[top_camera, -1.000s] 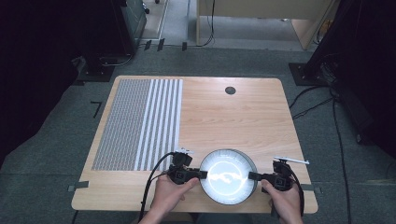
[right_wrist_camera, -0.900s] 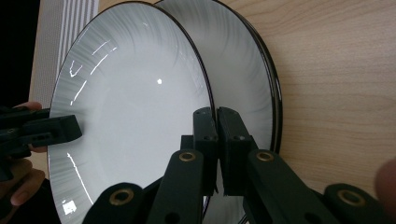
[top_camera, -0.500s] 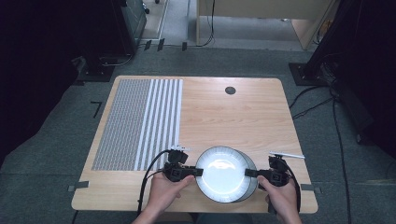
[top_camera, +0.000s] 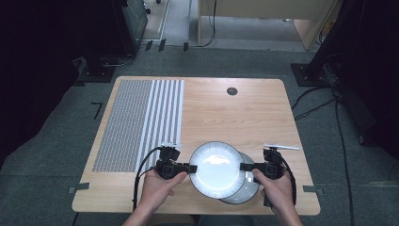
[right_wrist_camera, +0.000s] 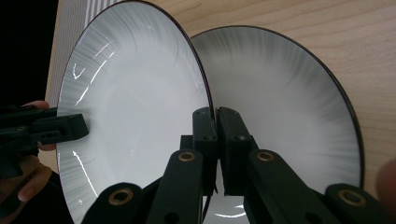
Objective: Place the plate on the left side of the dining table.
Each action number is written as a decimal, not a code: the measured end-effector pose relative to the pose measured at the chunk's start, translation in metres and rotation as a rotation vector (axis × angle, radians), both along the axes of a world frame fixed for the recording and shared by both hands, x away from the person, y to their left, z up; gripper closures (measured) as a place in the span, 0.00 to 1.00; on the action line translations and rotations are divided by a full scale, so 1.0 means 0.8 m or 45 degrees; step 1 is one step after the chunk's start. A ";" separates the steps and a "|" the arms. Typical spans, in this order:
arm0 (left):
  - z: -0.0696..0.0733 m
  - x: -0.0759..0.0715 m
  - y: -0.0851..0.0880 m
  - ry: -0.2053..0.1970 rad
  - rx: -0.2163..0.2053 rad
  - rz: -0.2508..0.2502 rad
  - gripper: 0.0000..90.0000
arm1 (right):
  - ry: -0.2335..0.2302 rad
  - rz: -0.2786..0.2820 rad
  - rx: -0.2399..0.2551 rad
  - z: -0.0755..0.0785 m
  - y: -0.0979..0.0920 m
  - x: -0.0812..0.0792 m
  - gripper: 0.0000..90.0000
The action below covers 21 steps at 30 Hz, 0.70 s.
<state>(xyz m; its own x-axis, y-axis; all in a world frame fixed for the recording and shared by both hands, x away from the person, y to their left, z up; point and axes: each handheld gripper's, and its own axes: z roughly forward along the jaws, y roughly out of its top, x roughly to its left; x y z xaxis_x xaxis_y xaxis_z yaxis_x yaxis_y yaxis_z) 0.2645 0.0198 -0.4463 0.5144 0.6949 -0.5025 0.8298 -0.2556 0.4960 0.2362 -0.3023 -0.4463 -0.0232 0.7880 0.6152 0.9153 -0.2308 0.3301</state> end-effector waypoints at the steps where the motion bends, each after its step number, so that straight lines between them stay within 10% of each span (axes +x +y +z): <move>1: 0.001 0.001 0.004 -0.004 0.000 0.004 0.83 | 0.000 0.000 0.000 0.000 0.000 0.000 0.97; 21: 0.022 0.019 0.072 -0.020 -0.029 0.109 0.84 | -0.029 0.079 -0.001 0.029 0.067 0.045 0.97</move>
<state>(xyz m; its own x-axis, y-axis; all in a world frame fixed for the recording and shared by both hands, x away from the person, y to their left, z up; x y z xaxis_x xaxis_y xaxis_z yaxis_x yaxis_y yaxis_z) 0.2799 0.0774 -0.4285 0.4616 0.7253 -0.5107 0.8402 -0.1727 0.5141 0.2720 -0.2490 -0.4232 -0.0860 0.7849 0.6136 0.9202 -0.1735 0.3510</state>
